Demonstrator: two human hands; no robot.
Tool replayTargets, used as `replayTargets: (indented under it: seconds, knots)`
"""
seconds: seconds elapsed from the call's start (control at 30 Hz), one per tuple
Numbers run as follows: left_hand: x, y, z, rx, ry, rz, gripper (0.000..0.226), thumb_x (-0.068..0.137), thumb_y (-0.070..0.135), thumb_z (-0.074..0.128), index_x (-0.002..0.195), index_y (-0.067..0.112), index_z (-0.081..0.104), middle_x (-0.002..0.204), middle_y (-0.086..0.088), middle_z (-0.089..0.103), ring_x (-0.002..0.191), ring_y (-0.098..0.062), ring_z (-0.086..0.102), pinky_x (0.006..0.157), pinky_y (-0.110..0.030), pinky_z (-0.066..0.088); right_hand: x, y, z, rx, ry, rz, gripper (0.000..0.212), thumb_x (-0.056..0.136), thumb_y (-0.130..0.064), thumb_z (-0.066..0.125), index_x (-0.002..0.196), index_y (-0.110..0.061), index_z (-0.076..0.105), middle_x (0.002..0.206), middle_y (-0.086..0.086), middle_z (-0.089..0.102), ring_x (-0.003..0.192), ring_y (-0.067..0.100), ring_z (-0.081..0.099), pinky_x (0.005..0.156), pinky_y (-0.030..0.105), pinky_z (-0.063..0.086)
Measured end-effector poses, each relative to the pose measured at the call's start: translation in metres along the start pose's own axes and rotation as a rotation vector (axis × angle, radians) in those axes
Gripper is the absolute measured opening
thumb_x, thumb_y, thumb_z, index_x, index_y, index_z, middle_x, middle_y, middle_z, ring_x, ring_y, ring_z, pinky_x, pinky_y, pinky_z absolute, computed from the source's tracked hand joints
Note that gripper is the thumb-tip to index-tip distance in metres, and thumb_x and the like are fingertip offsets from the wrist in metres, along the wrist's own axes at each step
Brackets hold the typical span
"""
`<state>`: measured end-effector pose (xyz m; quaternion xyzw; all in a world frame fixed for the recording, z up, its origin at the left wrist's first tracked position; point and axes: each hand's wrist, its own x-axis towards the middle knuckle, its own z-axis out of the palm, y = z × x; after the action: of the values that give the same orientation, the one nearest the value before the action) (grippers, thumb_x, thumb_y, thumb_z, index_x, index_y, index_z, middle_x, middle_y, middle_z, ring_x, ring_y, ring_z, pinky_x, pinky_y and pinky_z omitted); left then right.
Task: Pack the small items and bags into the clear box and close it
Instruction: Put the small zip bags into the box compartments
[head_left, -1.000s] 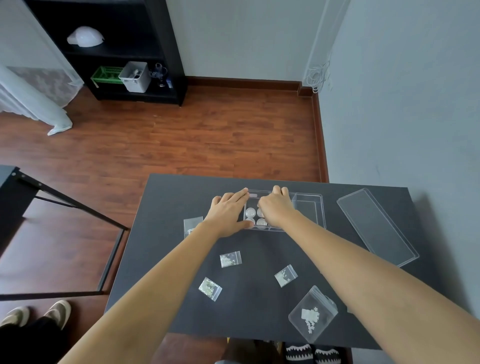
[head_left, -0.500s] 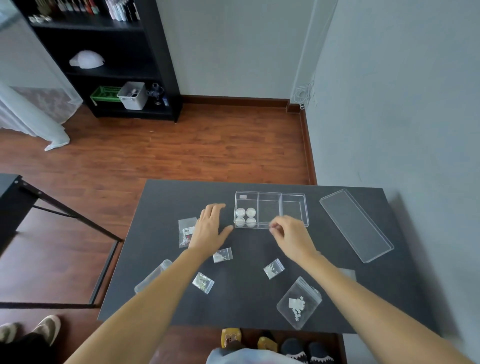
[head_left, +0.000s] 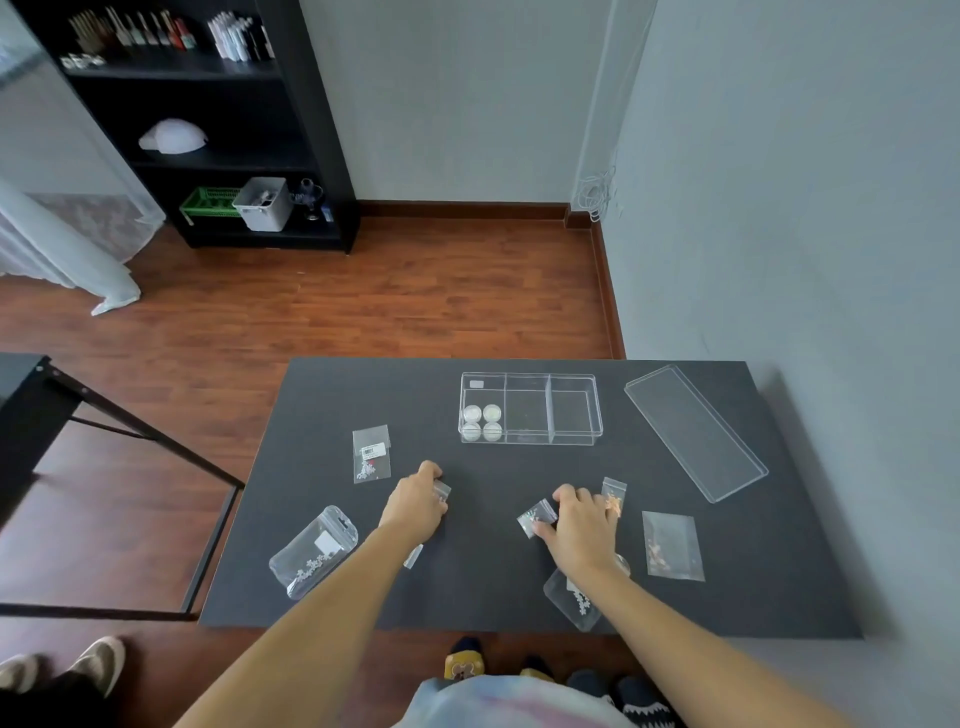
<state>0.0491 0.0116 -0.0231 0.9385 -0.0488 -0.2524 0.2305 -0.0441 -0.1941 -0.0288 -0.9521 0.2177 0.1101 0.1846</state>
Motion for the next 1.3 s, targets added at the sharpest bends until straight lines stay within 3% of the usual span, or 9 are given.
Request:
replayTargets:
  seconds: [0.2,0.3,0.47,0.63,0.77,0.87,0.97,1.2,1.3]
  knots:
    - [-0.005,0.01,-0.001,-0.052,0.024,0.073,0.016,0.086,0.01,0.052,0.099,0.016,0.06,0.098,-0.005,0.068,0.08,-0.025,0.06,0.075,-0.035,0.053,0.007,-0.006,-0.001,-0.007,-0.074,0.044,0.03,0.084,-0.034,0.07,0.108,-0.02,0.057,0.107,0.001,0.071,0.112,0.026,0.053,0.098,0.041,0.033]
    - [-0.004,0.021,-0.004,-0.114,0.093,0.194,0.009,0.091,0.013,0.055,0.091,0.016,0.063,0.095,-0.003,0.067,0.082,-0.022,0.059,0.078,-0.033,0.05,0.01,-0.009,-0.002,-0.004,-0.104,0.054,0.014,0.087,-0.02,0.063,0.101,-0.025,0.065,0.106,-0.002,0.072,0.11,0.025,0.052,0.096,0.04,0.031]
    - [0.018,0.049,-0.02,-0.141,0.189,0.328,0.021,0.096,0.013,0.052,0.102,0.01,0.071,0.099,-0.01,0.061,0.084,-0.02,0.056,0.078,-0.026,0.041,0.011,-0.008,-0.006,0.081,-0.068,0.074,0.021,0.091,-0.016,0.05,0.084,-0.024,0.068,0.096,-0.004,0.071,0.104,0.025,0.054,0.096,0.041,0.032]
    - [0.048,0.084,-0.034,-0.084,0.104,0.38,0.03,0.098,0.011,0.043,0.114,0.011,0.069,0.108,-0.004,0.059,0.103,-0.018,0.053,0.089,-0.021,0.036,0.014,0.0,-0.018,0.217,-0.013,0.074,0.026,0.092,-0.017,0.047,0.067,-0.022,0.05,0.069,-0.006,0.056,0.089,0.028,0.059,0.092,0.041,0.034]
    - [0.068,0.11,-0.04,-0.152,0.097,0.313,0.022,0.091,0.009,0.053,0.098,0.015,0.073,0.099,-0.002,0.073,0.093,-0.021,0.065,0.084,-0.03,0.052,0.017,0.01,-0.029,0.312,0.063,0.083,0.019,0.092,-0.021,0.055,0.073,-0.02,0.059,0.073,-0.005,0.066,0.084,0.024,0.061,0.087,0.038,0.039]
    - [0.08,0.122,-0.041,-0.127,0.092,0.281,0.014,0.082,0.009,0.059,0.082,0.018,0.071,0.081,0.002,0.071,0.079,-0.021,0.065,0.073,-0.028,0.051,0.019,0.017,-0.034,0.343,0.112,0.096,0.013,0.09,-0.023,0.061,0.079,-0.018,0.065,0.08,-0.004,0.072,0.083,0.023,0.063,0.085,0.038,0.041]
    - [0.091,0.129,-0.039,-0.079,0.046,0.261,0.009,0.082,0.012,0.065,0.08,0.019,0.07,0.081,0.0,0.073,0.073,-0.018,0.064,0.073,-0.029,0.052,0.019,0.024,-0.038,0.365,0.124,0.11,0.011,0.09,-0.024,0.062,0.08,-0.019,0.065,0.083,-0.005,0.072,0.084,0.024,0.062,0.086,0.037,0.04]
    - [0.102,0.133,-0.023,0.138,0.05,0.258,0.014,0.082,0.013,0.061,0.08,0.023,0.07,0.087,0.005,0.074,0.093,-0.015,0.062,0.083,-0.028,0.025,0.021,0.033,-0.045,0.38,0.112,0.138,0.01,0.091,-0.024,0.062,0.084,-0.018,0.067,0.086,-0.004,0.073,0.087,0.023,0.063,0.09,0.038,0.041]
    - [0.106,0.13,-0.016,0.261,0.083,0.287,0.019,0.085,0.014,0.059,0.077,0.029,0.067,0.086,0.005,0.071,0.102,-0.017,0.05,0.09,-0.031,0.024,0.023,0.033,-0.047,0.369,0.099,0.143,0.01,0.091,-0.024,0.061,0.085,-0.019,0.067,0.086,-0.005,0.072,0.088,0.023,0.063,0.091,0.038,0.039]
